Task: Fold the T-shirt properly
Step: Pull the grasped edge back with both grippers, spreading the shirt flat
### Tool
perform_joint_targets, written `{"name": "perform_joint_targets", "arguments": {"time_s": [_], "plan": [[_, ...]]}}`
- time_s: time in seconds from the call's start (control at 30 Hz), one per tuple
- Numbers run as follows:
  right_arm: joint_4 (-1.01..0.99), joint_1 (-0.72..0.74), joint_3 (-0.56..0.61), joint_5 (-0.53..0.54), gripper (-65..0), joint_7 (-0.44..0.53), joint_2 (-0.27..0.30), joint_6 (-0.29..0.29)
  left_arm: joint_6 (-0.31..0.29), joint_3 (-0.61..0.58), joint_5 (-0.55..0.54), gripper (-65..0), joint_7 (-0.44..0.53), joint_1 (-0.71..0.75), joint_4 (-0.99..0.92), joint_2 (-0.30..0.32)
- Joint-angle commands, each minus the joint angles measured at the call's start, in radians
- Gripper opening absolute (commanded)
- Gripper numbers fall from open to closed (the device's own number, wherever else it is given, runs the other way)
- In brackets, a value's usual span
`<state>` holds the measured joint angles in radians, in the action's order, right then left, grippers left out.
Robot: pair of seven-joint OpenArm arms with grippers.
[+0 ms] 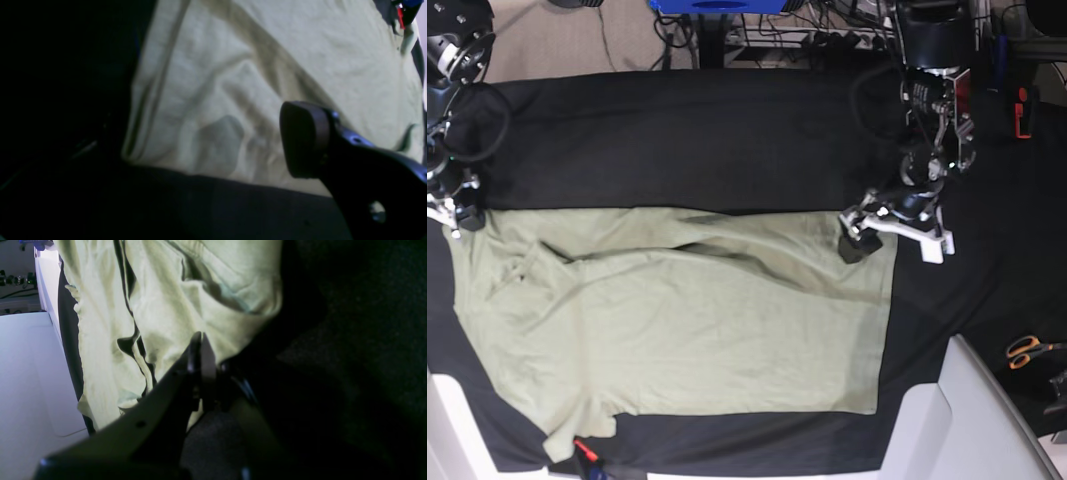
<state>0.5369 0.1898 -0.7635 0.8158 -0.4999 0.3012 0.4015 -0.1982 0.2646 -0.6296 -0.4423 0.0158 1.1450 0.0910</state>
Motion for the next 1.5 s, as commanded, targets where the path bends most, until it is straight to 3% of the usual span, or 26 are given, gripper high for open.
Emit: {"name": "perform_joint_targets", "arguments": {"time_s": [0.0, 0.13, 0.23, 0.33, 0.43, 0.5, 0.53, 0.8, 1.13, 1.47], "plan": [[0.007, 0.006, 0.003, -0.014, -65.0, -0.018, 0.013, -0.011, 0.004, -0.001, -0.003, -3.5, -0.029, -0.001, 0.003, 0.002], [0.007, 0.006, 0.003, -0.014, -65.0, -0.018, 0.013, -0.011, 0.004, 0.0, -0.003, -3.9, -0.028, -0.003, 0.003, 0.002], [0.007, 0.006, 0.003, -0.014, -65.0, -0.018, 0.013, -0.011, 0.004, -0.001, -0.003, -11.5, -0.008, -0.014, -0.01, 0.002], [0.007, 0.006, 0.003, -0.014, -65.0, -0.018, 0.013, -0.011, 0.004, -0.008, -0.003, -25.8, 0.055, -0.018, -0.058, 0.002], [0.007, 0.006, 0.003, -0.014, -65.0, -0.018, 0.013, -0.011, 0.004, -0.011, -0.003, -45.1, 0.073, -0.037, -0.092, 0.002], [0.007, 0.006, 0.003, -0.014, -65.0, -0.018, 0.013, -0.011, 0.004, -0.011, -0.005, -62.0, 0.075, -0.044, -0.104, 0.002], [0.007, 0.006, 0.003, -0.014, -65.0, -0.018, 0.013, -0.011, 0.004, -0.011, -0.003, -65.0, 0.075, -0.046, -0.107, 0.002], [0.081, -0.016, 0.003, -0.014, -65.0, -0.027, 0.016, -0.009, 0.004, -0.003, -0.003, -65.0, 0.069, 0.003, 0.002, 0.013], [0.398, -0.128, -0.007, -0.009, -65.0, -0.182, -0.05, -0.02, 0.004, -0.001, -0.005, -65.0, 0.069, 0.18, 0.18, 0.033], [0.464, -0.181, -0.007, -0.011, -65.0, -0.184, -0.041, -0.022, 0.004, 0.0, -0.008, -65.0, 0.069, 0.281, 0.306, 0.075]]}}
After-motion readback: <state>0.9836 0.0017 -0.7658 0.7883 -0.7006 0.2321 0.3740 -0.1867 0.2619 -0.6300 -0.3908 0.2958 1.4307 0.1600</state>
